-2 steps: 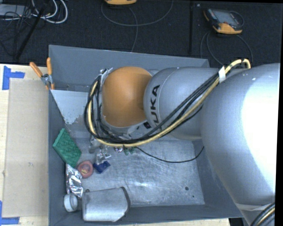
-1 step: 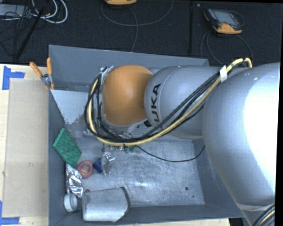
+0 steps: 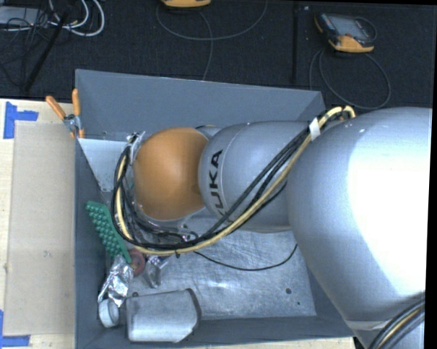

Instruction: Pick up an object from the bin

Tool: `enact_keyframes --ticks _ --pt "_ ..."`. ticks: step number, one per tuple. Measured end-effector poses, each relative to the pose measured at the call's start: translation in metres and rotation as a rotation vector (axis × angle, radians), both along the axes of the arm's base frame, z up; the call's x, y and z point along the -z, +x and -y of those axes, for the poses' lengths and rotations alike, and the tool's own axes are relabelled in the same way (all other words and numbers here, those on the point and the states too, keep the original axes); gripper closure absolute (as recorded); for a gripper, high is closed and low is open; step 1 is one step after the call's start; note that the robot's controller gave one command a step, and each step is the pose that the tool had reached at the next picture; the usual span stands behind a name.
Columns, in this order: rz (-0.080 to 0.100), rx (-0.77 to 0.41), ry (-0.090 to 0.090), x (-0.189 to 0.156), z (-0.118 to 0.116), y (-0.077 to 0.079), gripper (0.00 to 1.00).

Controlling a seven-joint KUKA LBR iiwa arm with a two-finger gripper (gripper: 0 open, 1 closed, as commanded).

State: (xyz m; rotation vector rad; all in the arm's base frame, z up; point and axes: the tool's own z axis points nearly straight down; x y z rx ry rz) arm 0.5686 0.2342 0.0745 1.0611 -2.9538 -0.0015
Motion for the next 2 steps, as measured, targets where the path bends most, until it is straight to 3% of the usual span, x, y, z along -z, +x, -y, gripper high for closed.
enact_keyframes --ticks 1,2 --pt "0.004 0.004 0.002 -0.002 0.001 0.002 1.00" --pt "0.011 0.040 0.004 -0.132 -0.012 -0.007 1.00"
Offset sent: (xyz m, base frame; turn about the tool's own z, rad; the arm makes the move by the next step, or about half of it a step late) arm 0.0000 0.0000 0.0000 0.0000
